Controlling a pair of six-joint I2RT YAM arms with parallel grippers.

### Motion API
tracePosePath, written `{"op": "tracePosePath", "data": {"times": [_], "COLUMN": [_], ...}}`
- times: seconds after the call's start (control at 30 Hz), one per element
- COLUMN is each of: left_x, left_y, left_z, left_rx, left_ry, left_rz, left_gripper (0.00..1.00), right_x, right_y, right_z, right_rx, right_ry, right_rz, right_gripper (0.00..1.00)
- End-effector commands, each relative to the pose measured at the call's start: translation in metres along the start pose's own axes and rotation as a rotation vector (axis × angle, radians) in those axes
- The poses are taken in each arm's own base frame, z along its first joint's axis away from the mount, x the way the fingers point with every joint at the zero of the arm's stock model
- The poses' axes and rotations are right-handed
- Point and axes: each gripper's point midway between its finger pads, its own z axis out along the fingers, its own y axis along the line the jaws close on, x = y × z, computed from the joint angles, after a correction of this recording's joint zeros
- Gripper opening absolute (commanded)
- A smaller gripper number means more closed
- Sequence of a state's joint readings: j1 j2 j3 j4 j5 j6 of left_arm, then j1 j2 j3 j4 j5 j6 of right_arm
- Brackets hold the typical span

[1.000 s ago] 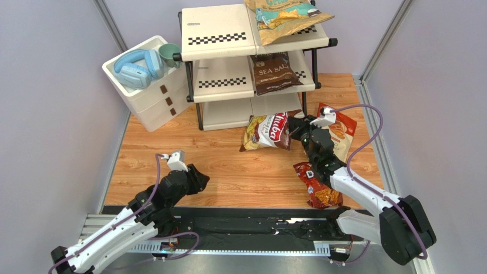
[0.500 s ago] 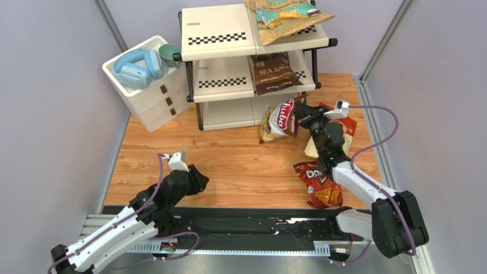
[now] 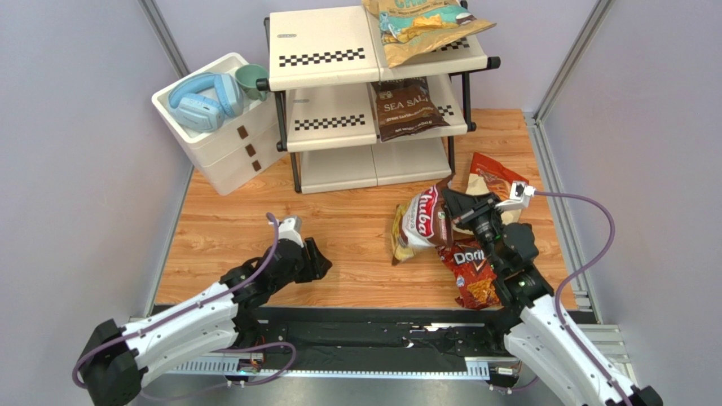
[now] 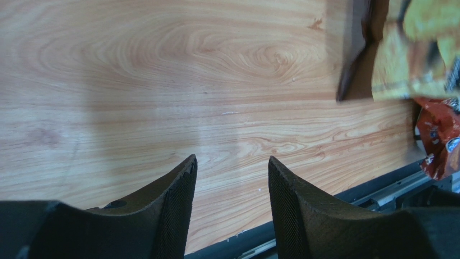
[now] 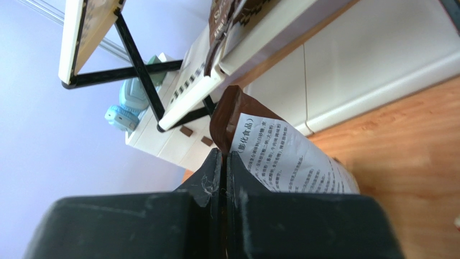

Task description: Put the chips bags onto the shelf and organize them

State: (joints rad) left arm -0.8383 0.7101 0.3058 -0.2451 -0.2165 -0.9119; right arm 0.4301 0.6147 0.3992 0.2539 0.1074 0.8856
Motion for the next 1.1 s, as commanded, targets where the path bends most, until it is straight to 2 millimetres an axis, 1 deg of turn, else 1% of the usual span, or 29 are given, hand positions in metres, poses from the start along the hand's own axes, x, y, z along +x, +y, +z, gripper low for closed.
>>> {"op": "tracePosePath", "data": {"times": [0.0, 0.03, 0.07, 0.1, 0.13, 0.23, 0.27, 0.33, 0.37, 0.4, 0.47, 0.5, 0.57, 0.6, 0.67, 0.7, 0.77, 0.8, 0.83, 0.87, 0.9, 0.93, 0.97, 1.0, 1.03, 1.07], "left_x": [-0.022, -0.024, -0.024, -0.024, -0.028, -0.030, -0.028, -0.028, -0.028, -0.028, -0.025, -0.026, -0.020, -0.019, -0.012, -0.011, -0.002, 0.001, 0.010, 0.015, 0.018, 0.024, 0.031, 0.038, 0.040, 0.047], "left_y": [-0.051, -0.056, -0.059, -0.061, -0.066, -0.072, -0.071, -0.072, -0.073, -0.075, -0.076, -0.078, -0.082, -0.085, -0.083, -0.087, -0.092, -0.099, -0.105, -0.107, -0.110, -0.119, -0.119, -0.118, -0.129, -0.129], "left_z": [0.009, 0.011, 0.012, 0.015, 0.016, 0.018, 0.018, 0.017, 0.016, 0.013, 0.010, 0.007, 0.003, 0.000, -0.006, -0.009, -0.016, -0.021, -0.025, -0.024, -0.024, -0.027, -0.023, -0.020, -0.021, -0.016], "left_rx": [0.152, 0.161, 0.172, 0.172, 0.190, 0.198, 0.194, 0.196, 0.203, 0.214, 0.232, 0.248, 0.278, 0.292, 0.287, 0.298, 0.313, 0.337, 0.358, 0.354, 0.357, 0.382, 0.378, 0.380, 0.429, 0.427], "left_ry": [-0.021, -0.025, -0.021, -0.016, -0.028, -0.022, -0.010, -0.008, -0.005, -0.006, 0.005, 0.003, 0.029, 0.032, 0.059, 0.062, 0.093, 0.117, 0.147, 0.167, 0.175, 0.182, 0.198, 0.211, 0.204, 0.221], "left_rz": [0.006, 0.004, 0.004, 0.001, -0.003, 0.003, 0.009, 0.018, 0.020, 0.018, 0.014, 0.009, 0.012, 0.014, 0.034, 0.043, 0.076, 0.087, 0.104, 0.104, 0.108, 0.107, 0.104, 0.096, 0.064, 0.056], "left_gripper": [0.57, 0.57, 0.57, 0.57, 0.57, 0.57, 0.57, 0.57, 0.57, 0.57, 0.57, 0.57, 0.57, 0.57, 0.57, 0.57, 0.57, 0.56, 0.56, 0.56, 0.56, 0.56, 0.56, 0.56, 0.56, 0.56], "right_x": [0.021, 0.027, 0.028, 0.031, 0.036, 0.041, 0.040, 0.046, 0.041, 0.045, 0.050, 0.053, 0.061, 0.065, 0.069, 0.072, 0.075, 0.077, 0.079, 0.084, 0.087, 0.088, 0.092, 0.095, 0.095, 0.098], "right_y": [-0.037, -0.042, -0.043, -0.047, -0.053, -0.052, -0.049, -0.055, -0.050, -0.055, -0.062, -0.066, -0.067, -0.072, -0.072, -0.075, -0.076, -0.075, -0.074, -0.075, -0.072, -0.070, -0.072, -0.069, -0.067, -0.068], "right_z": [-0.030, -0.034, -0.038, -0.041, -0.042, -0.041, -0.040, -0.038, -0.036, -0.038, -0.037, -0.039, -0.042, -0.045, -0.048, -0.051, -0.053, -0.053, -0.053, -0.052, -0.052, -0.051, -0.050, -0.051, -0.050, -0.051], "right_rx": [0.172, 0.179, 0.176, 0.185, 0.196, 0.184, 0.181, 0.221, 0.226, 0.249, 0.285, 0.302, 0.301, 0.315, 0.312, 0.324, 0.326, 0.322, 0.318, 0.326, 0.317, 0.315, 0.324, 0.319, 0.318, 0.322], "right_ry": [0.104, 0.126, 0.126, 0.134, 0.139, 0.161, 0.168, 0.203, 0.204, 0.230, 0.259, 0.277, 0.311, 0.323, 0.329, 0.337, 0.340, 0.345, 0.352, 0.366, 0.373, 0.380, 0.393, 0.400, 0.402, 0.413], "right_rz": [-0.028, -0.030, -0.021, -0.016, -0.013, -0.004, -0.008, -0.024, -0.033, -0.059, -0.066, -0.068, -0.066, -0.064, -0.071, -0.078, -0.088, -0.085, -0.086, -0.087, -0.092, -0.098, -0.112, -0.125, -0.133, -0.144], "right_gripper": [0.00, 0.00, 0.00, 0.00, 0.00, 0.00, 0.00, 0.00, 0.02, 0.04, 0.04, 0.00, 0.00, 0.00, 0.00, 0.00, 0.00, 0.00, 0.00, 0.00, 0.00, 0.00, 0.00, 0.00, 0.00, 0.00]}}
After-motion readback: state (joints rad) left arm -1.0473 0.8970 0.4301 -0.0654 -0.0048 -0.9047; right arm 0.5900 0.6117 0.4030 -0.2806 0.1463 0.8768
